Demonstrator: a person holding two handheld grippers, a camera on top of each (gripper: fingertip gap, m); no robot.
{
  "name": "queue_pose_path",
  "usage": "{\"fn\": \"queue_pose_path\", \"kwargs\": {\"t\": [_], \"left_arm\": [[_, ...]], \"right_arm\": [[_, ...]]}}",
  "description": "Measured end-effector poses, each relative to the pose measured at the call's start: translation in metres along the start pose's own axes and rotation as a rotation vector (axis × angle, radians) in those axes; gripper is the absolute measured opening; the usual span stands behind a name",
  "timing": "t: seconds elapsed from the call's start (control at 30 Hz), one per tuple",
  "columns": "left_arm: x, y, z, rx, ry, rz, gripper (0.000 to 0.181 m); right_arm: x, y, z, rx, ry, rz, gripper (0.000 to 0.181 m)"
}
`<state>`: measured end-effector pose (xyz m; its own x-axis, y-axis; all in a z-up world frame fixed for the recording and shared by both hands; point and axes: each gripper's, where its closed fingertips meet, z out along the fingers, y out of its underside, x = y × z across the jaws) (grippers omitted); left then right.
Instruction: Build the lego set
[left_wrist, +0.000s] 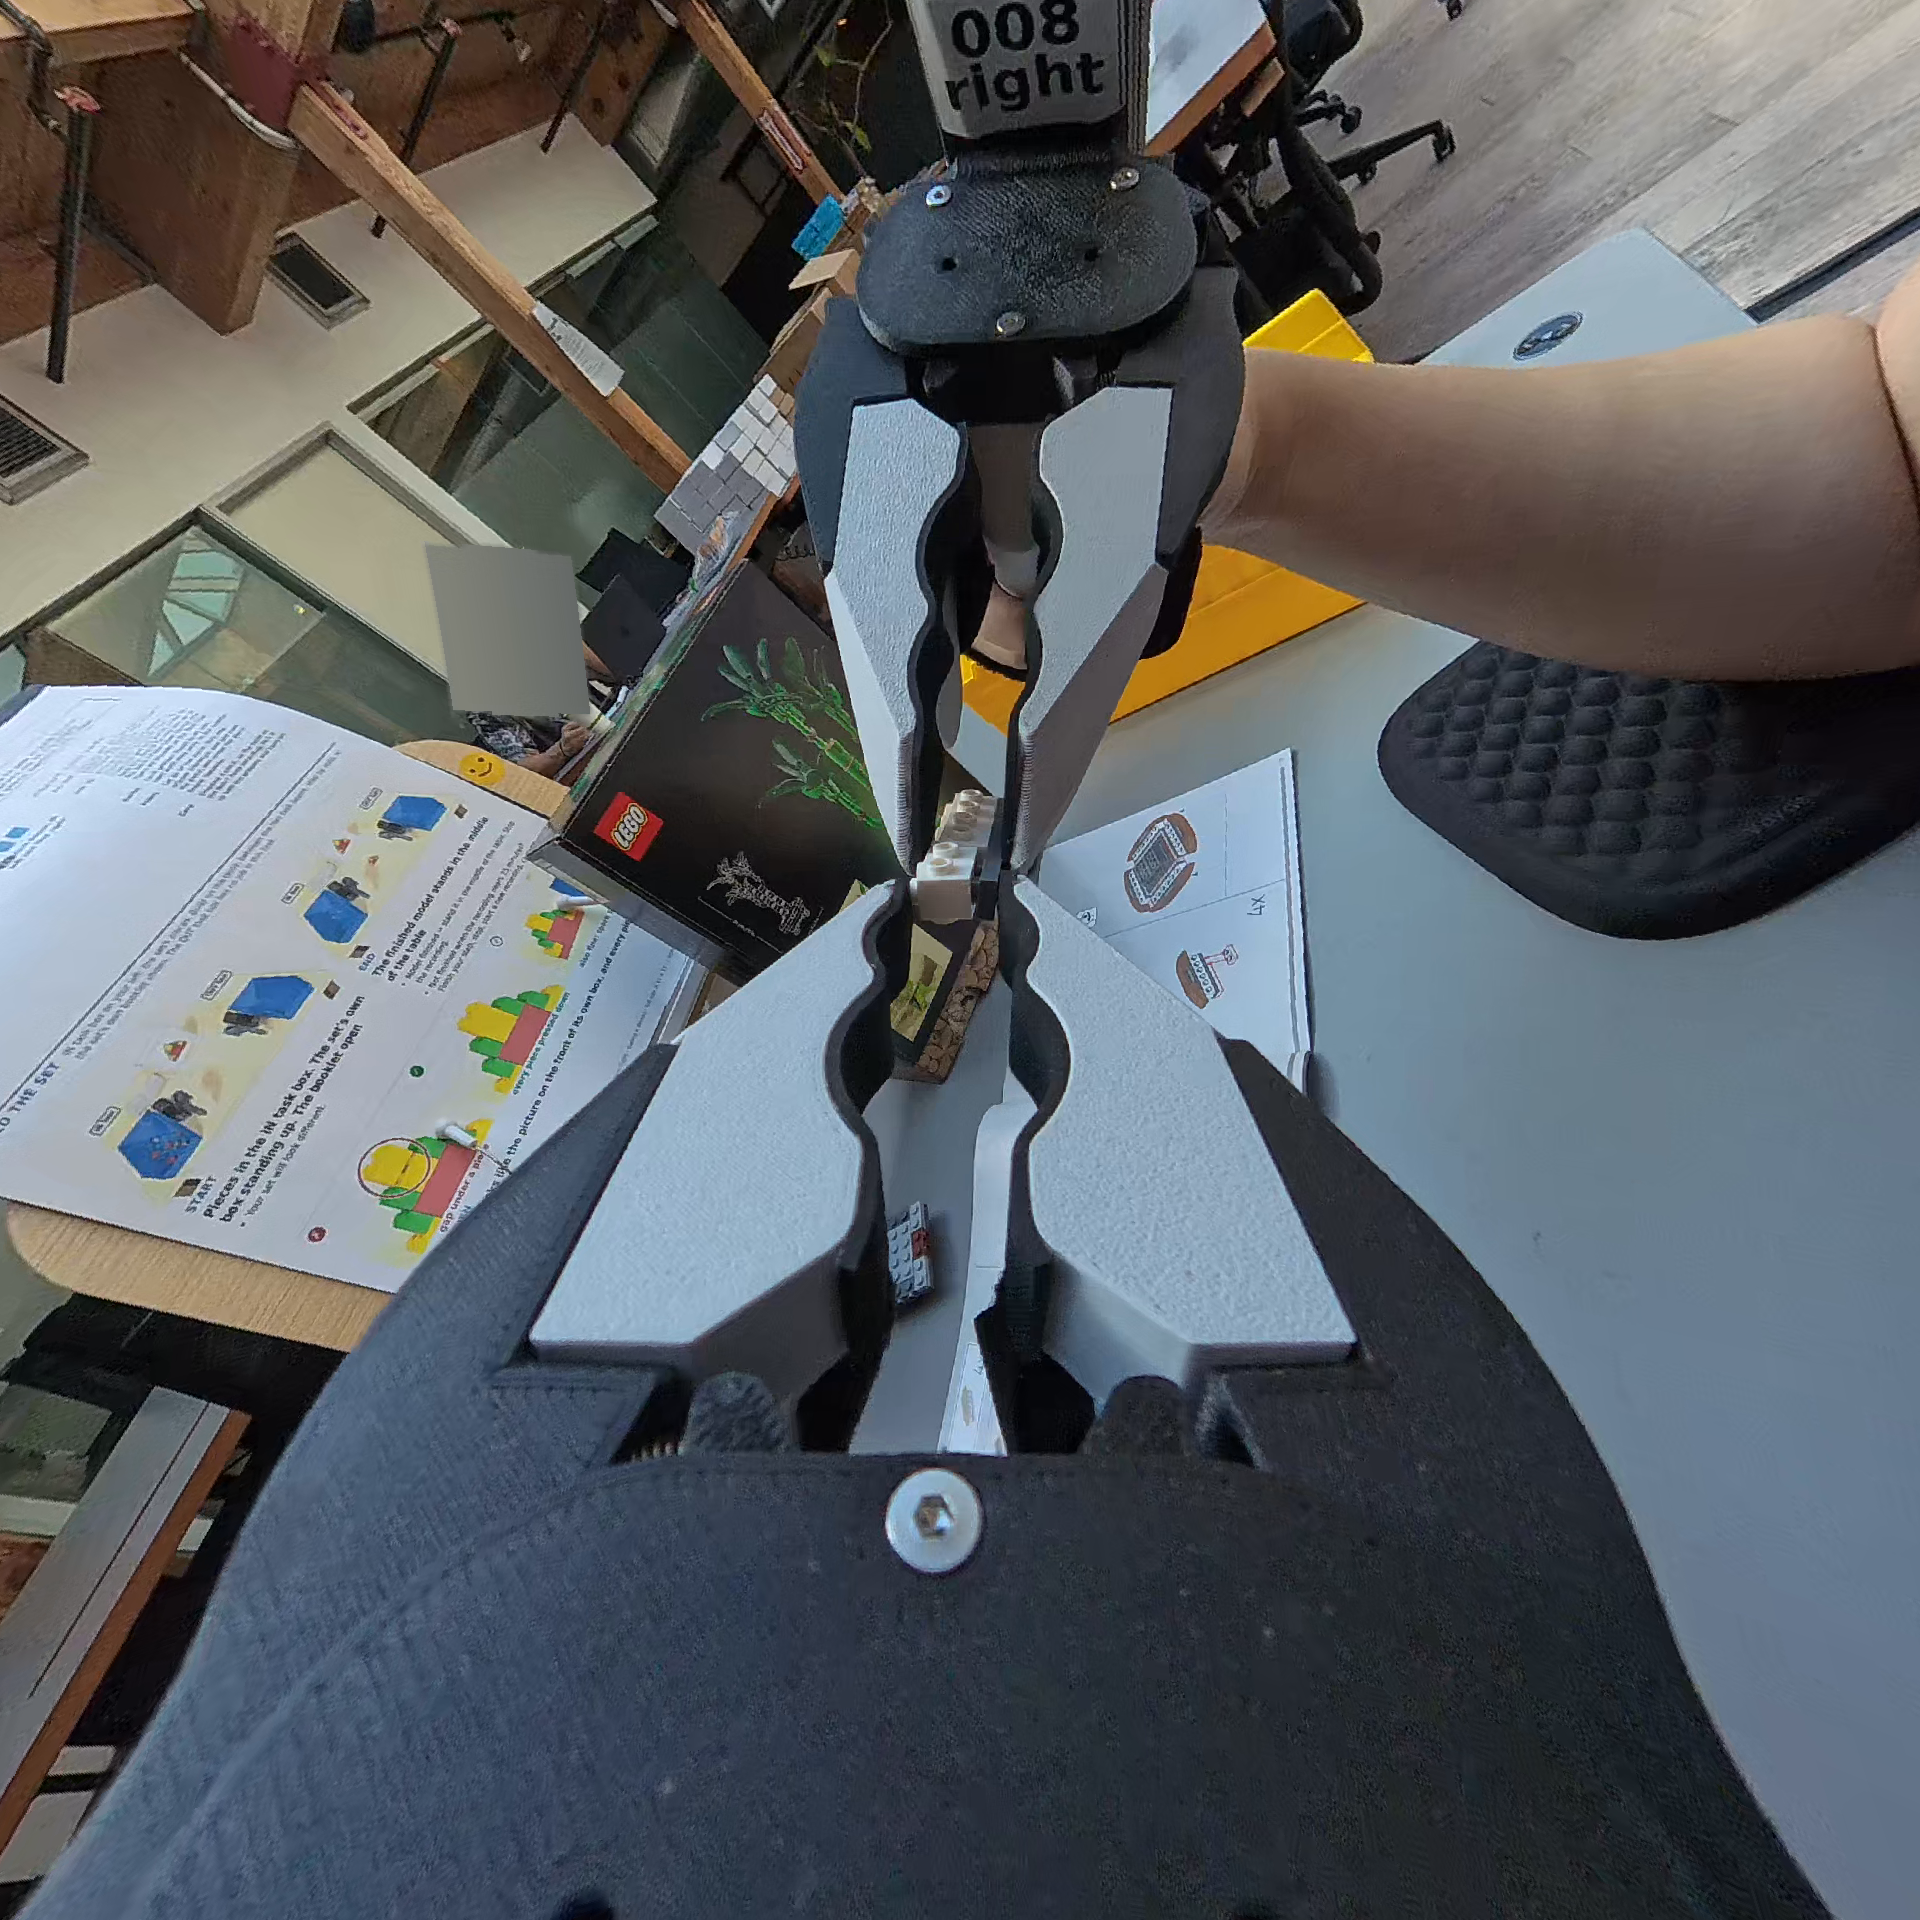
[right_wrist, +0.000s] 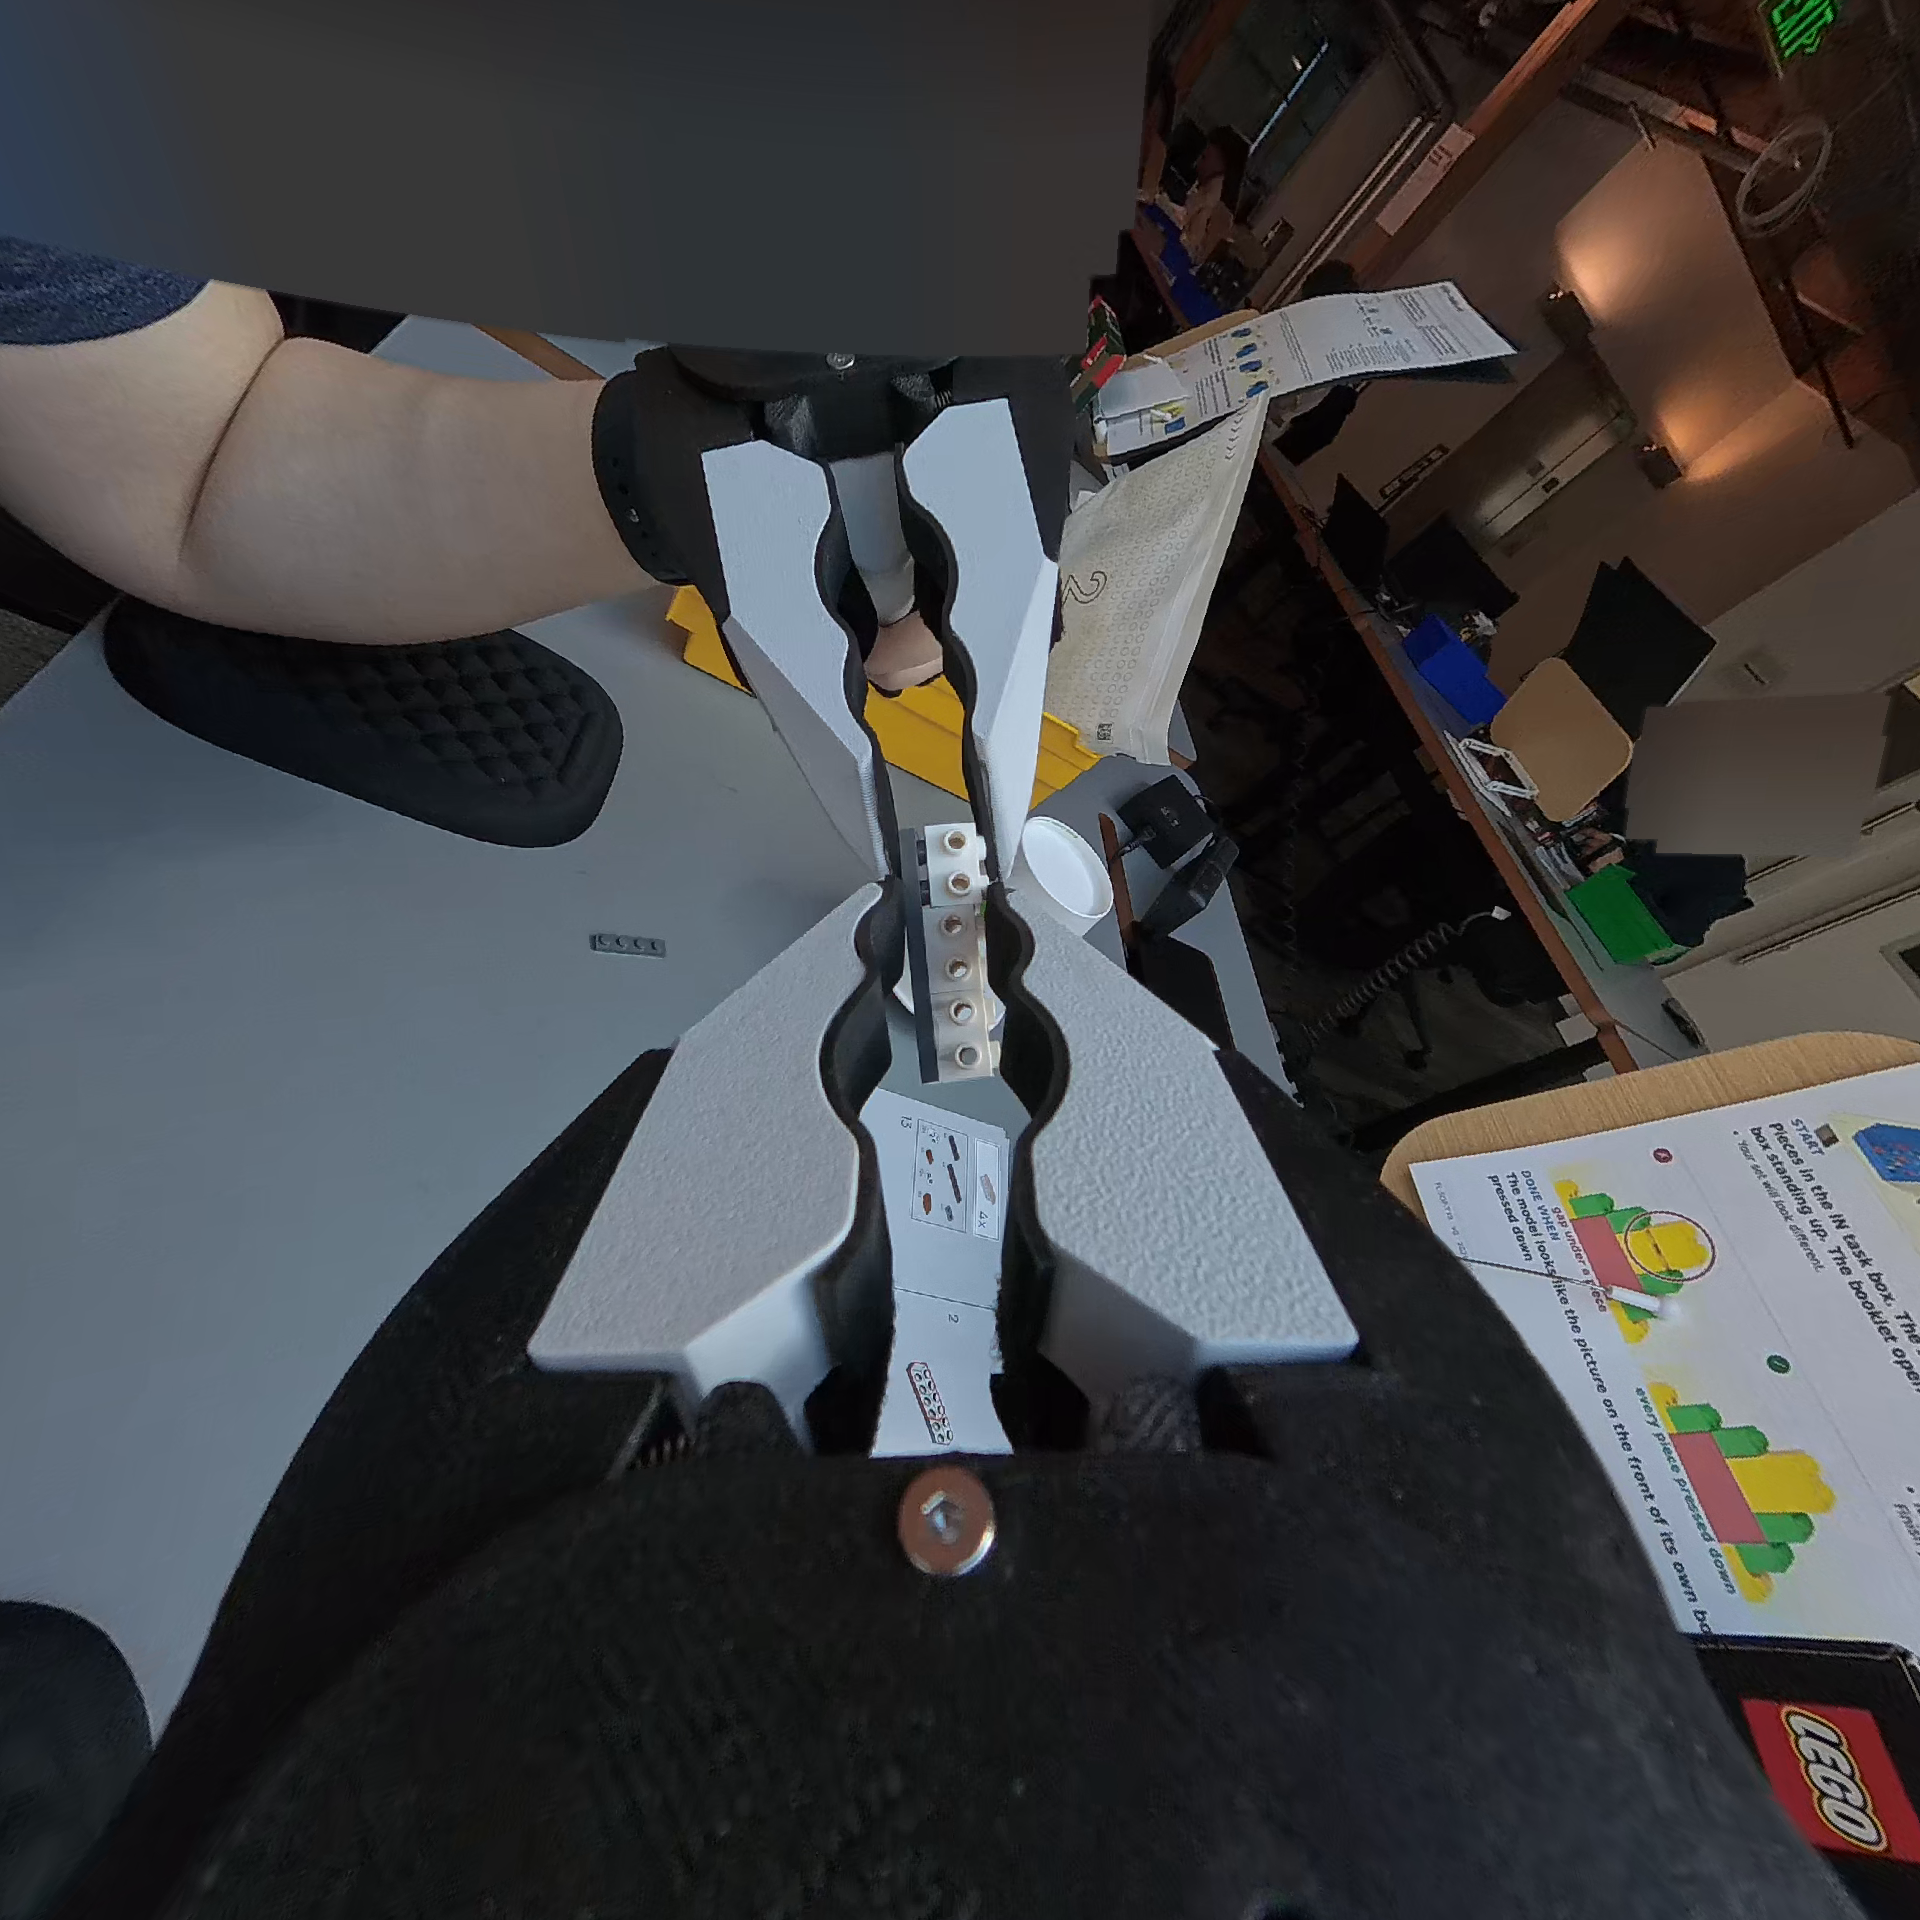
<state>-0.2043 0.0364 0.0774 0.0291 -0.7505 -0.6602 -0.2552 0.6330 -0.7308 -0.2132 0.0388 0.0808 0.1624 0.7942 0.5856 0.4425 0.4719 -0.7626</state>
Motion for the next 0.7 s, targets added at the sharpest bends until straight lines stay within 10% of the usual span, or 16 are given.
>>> {"fn": "queue_pose_path", "kwargs": {"t": [0.7], "left_arm": [[0.0003, -0.006, -0.0085, 0.044, 0.029, -0.048, 0.018]], "right_arm": [[-0.002, 0.0006, -0.0028, -0.004, -0.028, 0.042, 0.014]]}}
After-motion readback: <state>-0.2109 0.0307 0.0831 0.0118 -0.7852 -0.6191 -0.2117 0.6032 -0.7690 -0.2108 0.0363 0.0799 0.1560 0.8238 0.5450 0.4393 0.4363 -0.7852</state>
